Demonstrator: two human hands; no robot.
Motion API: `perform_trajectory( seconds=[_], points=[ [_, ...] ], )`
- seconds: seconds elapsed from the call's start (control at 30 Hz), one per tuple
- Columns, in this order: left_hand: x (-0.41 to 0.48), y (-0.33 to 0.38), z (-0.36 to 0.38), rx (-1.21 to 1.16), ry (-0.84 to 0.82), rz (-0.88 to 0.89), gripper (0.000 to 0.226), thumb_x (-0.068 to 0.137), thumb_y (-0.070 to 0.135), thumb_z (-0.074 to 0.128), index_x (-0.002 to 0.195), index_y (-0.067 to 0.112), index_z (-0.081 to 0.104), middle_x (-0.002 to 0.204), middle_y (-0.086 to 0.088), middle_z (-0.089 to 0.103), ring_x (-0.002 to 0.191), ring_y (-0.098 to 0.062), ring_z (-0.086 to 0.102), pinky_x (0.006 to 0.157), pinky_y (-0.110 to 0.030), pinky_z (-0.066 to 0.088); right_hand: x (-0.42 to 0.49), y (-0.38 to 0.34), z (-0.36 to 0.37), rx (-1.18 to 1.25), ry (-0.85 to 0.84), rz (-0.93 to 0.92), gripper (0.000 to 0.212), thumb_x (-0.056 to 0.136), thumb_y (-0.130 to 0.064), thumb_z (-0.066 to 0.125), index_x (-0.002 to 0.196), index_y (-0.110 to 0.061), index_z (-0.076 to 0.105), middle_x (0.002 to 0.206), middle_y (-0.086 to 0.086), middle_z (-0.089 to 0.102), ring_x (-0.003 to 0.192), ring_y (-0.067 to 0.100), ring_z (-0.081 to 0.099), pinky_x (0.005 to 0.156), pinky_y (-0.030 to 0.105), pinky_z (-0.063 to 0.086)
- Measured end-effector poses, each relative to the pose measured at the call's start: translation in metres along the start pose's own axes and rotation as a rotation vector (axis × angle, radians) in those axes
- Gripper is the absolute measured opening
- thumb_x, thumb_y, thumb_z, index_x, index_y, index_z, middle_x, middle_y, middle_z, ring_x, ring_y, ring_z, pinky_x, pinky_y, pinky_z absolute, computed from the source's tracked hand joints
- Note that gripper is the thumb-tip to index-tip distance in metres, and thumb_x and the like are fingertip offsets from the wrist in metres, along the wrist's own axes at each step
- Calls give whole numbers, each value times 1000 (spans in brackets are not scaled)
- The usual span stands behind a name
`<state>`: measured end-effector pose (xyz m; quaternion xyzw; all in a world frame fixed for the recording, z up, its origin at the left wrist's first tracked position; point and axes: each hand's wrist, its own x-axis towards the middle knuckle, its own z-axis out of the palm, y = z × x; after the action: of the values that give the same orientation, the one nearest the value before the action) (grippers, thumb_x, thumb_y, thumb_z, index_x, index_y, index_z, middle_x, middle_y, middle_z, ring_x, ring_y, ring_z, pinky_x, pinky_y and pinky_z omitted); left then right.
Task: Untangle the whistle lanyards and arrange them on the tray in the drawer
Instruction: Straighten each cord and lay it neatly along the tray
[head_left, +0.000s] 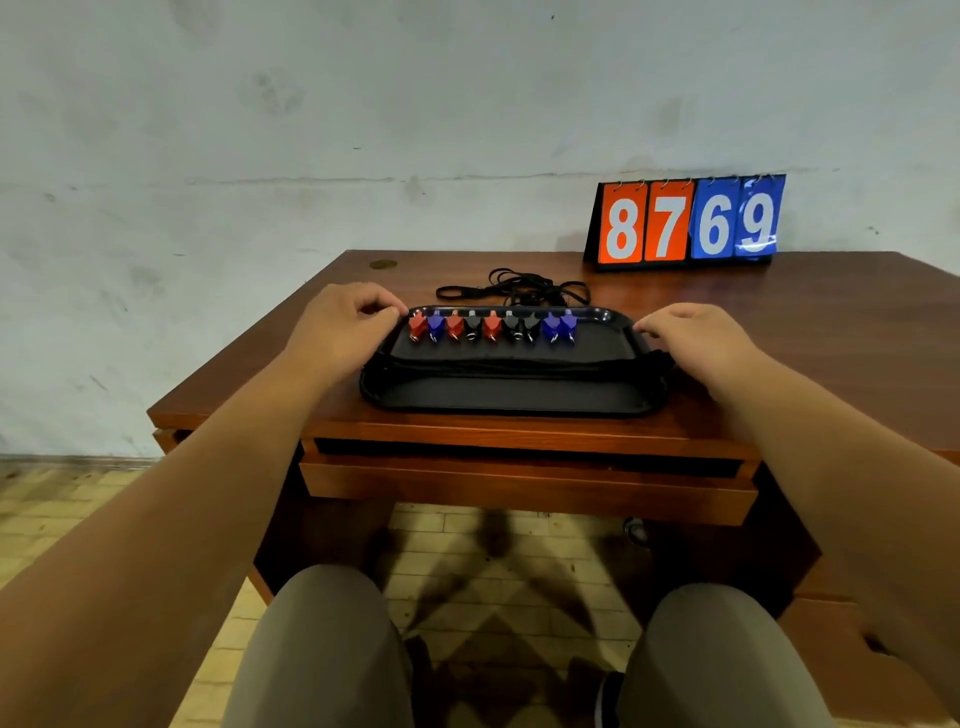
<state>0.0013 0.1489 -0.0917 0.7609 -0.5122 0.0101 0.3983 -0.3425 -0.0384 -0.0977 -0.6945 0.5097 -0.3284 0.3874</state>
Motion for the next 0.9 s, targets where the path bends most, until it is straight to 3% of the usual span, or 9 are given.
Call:
perform_trajectory(
  seconds=[0.13, 0.23, 0.3, 0.37, 0.47, 0.53, 0.63, 0.73, 0.9],
  points=[
    [20, 25, 5, -5, -59, 42, 20, 106, 25, 61, 106, 36, 78, 108, 12, 76, 96, -4, 67, 84, -25, 54, 14, -4, -1, -29, -16, -2, 18, 102, -32, 64, 106, -28, 82, 115, -5, 72, 106, 18, 64, 95, 41, 54],
    [37, 41, 14, -7, -165, 57, 21, 106, 26, 60, 105, 38, 78, 102, 14, 76, 93, -13, 70, 79, -32, 56, 27, -5, -1, -40, -16, 4, 19, 103, -31, 63, 101, -30, 81, 109, -3, 73, 101, 21, 66, 89, 40, 59],
    [48, 49, 23, 3, -234, 65, 21, 106, 27, 61, 104, 40, 77, 101, 15, 76, 92, -17, 72, 76, -30, 56, 37, -7, -1, -58, -22, -2, 20, 105, -29, 61, 101, -30, 80, 108, -3, 73, 101, 21, 65, 88, 40, 58],
    [61, 56, 33, 2, -277, 78, 20, 105, 28, 61, 104, 41, 77, 102, 14, 77, 93, -19, 74, 79, -29, 57, 48, -8, -2, -48, -31, -16, 20, 106, -28, 61, 101, -29, 80, 109, -5, 72, 107, 19, 64, 97, 43, 56],
    [79, 71, 49, 33, -332, 124, 20, 106, 30, 61, 104, 41, 77, 106, 21, 73, 83, -2, 68, 76, -23, 48, 65, -12, -2, -69, -62, -68, 20, 106, -27, 61, 111, -27, 80, 116, -8, 73, 115, 16, 63, 106, 42, 50],
    [92, 79, 62, 49, -360, 142, 19, 106, 30, 61, 105, 40, 78, 111, 21, 73, 90, 2, 66, 77, -20, 45, 77, -14, 0, -59, -65, -73, 21, 106, -28, 62, 117, -26, 80, 118, -9, 73, 115, 14, 63, 106, 40, 49],
    [113, 85, 82, 52, -387, 158, 21, 106, 27, 60, 104, 38, 78, 115, 18, 74, 105, -2, 66, 85, -21, 47, 96, -16, 5, -28, -72, -84, 23, 107, -27, 62, 123, -25, 79, 121, -8, 73, 113, 12, 64, 106, 38, 50],
    [137, 88, 106, 80, -424, 155, 21, 104, 27, 61, 101, 39, 78, 112, 16, 75, 106, -14, 71, 93, -29, 56, 121, -15, 11, -2, -68, -92, 23, 105, -29, 64, 122, -26, 80, 124, -7, 73, 116, 14, 63, 111, 43, 50],
    [171, 96, 138, 153, -431, 205, 21, 101, 19, 65, 106, 34, 79, 108, 15, 72, 100, -5, 67, 79, -15, 45, 154, -8, 18, 5, -42, -128, 26, 107, -21, 62, 121, -35, 79, 142, -5, 67, 136, 18, 55, 121, 47, 43]
  ],
)
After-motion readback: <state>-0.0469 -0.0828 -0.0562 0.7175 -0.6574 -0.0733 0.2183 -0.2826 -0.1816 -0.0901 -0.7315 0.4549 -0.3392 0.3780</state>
